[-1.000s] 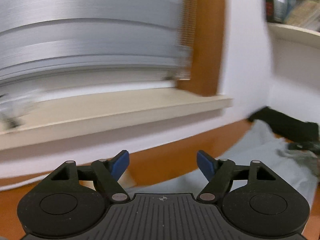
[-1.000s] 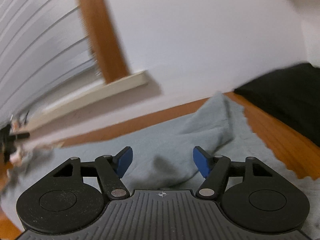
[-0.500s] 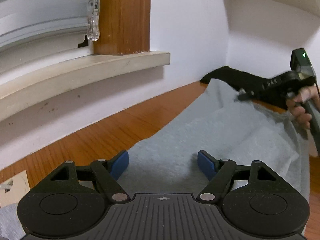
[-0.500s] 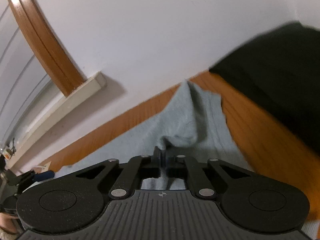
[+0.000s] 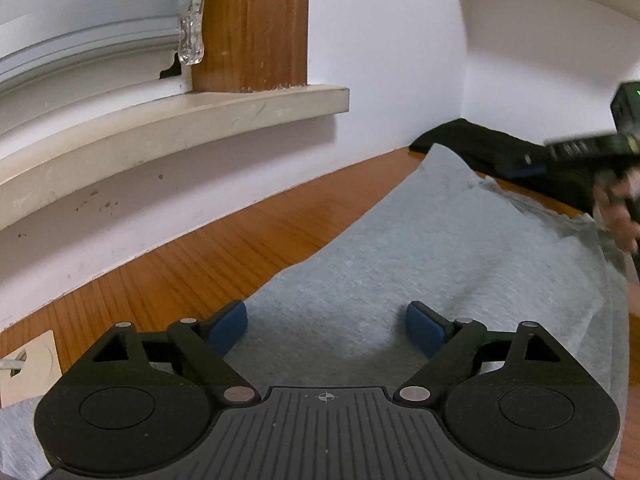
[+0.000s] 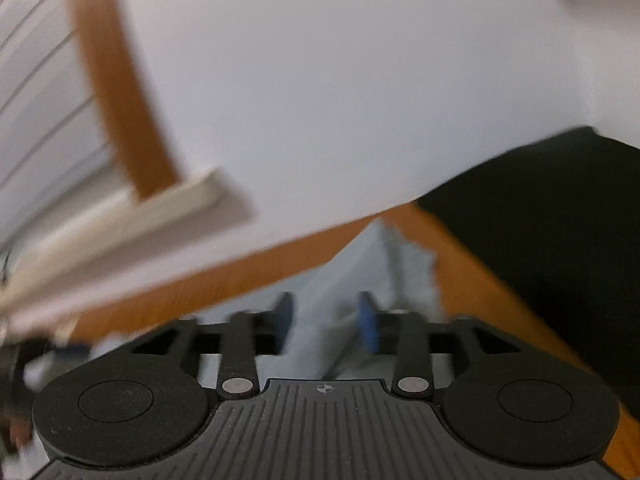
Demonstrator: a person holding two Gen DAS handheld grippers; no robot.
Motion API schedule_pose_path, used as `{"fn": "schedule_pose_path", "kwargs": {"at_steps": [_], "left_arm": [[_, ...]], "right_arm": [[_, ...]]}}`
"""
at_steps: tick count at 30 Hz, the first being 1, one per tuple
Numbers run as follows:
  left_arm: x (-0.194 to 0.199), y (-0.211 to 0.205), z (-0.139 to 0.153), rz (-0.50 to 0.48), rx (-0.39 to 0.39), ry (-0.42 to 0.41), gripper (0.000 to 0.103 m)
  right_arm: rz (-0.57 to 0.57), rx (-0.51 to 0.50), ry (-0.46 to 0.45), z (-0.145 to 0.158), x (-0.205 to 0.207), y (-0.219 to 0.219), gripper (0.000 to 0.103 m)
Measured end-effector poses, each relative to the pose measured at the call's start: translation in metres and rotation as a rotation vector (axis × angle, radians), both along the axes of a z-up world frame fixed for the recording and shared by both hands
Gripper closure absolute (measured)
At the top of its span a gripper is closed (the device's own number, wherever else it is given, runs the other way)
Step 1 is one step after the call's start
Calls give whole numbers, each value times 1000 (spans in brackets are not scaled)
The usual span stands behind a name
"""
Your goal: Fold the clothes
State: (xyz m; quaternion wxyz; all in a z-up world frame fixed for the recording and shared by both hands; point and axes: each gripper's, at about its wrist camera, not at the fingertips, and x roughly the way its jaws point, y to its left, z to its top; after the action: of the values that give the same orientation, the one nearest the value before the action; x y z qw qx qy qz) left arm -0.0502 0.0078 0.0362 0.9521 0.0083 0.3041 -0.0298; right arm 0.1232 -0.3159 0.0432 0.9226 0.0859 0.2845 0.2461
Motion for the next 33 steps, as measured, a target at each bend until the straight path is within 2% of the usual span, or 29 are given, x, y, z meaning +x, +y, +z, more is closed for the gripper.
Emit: {"fn": "schedule_pose_path", "kwargs": {"at_steps": [2,5,8,16,20,23,25,27,29,33], "left_arm": [[-1,0,0,1,3,-2,7],[-2,0,1,-1,2,-7,3],[-1,0,0,3,1,-5,3],[-16,12,5,42,-9,-24,0],[-59,38,22,141,37,-58,0],[-115,68,32,235,-40,-106,1],[-152,88,39,298,-91,-138,5],[-188,108,46,359,-138,-168,15],[-209,115,45,391,-142,-162,43],[-219,121,41,412,-162,-131,45]], "right_arm": [[71,4,2,-4,-10,14,58],[146,-29,6,-12,-17,36,55],[154,-103,-9,-18,-15,50,54],[165,-75,1,-27,-9,42,38],[174,-75,-1,-26,-12,42,35],[170,-92,-6,-25,-14,45,34],[170,-102,-9,-25,-15,46,33],[170,-109,-12,-25,-15,47,33],[167,-110,-12,-25,-16,48,32],[164,-102,-9,-25,-16,47,32]]}}
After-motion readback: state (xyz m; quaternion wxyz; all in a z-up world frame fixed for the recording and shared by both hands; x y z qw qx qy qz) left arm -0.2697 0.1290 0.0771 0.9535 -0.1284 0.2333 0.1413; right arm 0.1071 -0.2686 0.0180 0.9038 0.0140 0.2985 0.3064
